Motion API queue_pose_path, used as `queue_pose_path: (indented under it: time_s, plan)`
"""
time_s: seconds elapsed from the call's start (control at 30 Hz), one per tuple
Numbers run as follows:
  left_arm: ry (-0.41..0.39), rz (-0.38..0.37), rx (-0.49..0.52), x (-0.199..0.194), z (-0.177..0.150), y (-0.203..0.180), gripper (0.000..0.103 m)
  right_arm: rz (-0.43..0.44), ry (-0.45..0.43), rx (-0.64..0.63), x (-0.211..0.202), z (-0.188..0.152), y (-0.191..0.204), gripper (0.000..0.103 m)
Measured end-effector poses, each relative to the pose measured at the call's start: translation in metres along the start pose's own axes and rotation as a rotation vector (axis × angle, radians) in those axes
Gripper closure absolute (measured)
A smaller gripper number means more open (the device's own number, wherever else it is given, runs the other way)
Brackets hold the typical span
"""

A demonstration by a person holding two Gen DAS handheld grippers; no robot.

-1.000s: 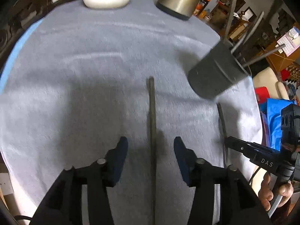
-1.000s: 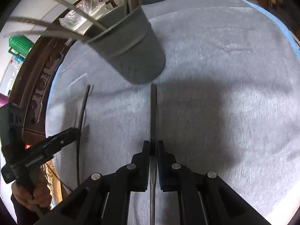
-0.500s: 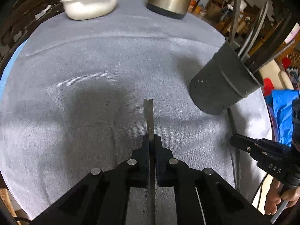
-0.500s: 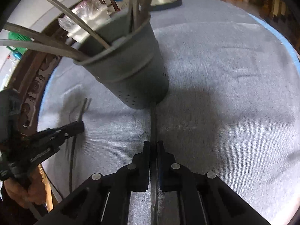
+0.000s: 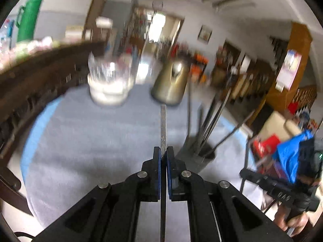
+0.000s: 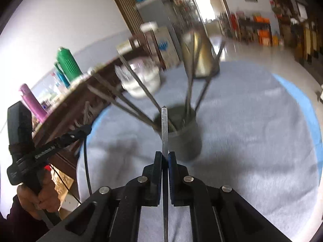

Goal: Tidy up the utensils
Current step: 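Carry both held chopsticks upright over the rim of the grey cup, then lower both held chopsticks down into the grey perforated cup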

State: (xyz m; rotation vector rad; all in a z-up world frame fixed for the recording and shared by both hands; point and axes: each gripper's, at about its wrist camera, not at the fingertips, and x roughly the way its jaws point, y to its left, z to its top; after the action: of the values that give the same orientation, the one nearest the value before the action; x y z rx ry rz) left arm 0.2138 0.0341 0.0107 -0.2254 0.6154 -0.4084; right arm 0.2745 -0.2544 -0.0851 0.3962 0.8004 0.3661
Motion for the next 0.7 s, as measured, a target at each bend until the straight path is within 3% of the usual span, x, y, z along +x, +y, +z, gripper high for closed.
queue_pose_path:
  time_s: [0.17,0.27,0.5,0.7]
  plan:
    - [-0.236,-0.022,-0.033,-0.037,0.024,-0.018,0.098,0.028,-0.137,0.009,-0.028,0.014,0.011,0.097]
    - [-0.316,-0.024,-0.063,-0.044,0.034,-0.025,0.098,0.042,-0.22,0.011,-0.043,0.021,0.016,0.097]
    - [-0.381,-0.007,-0.109,-0.033,0.05,-0.031,0.098,0.046,-0.389,0.037,-0.065,0.034,0.019,0.097]
    - [-0.482,-0.008,-0.098,-0.024,0.073,-0.056,0.098,0.016,-0.551,0.047,-0.078,0.062,0.024,0.097]
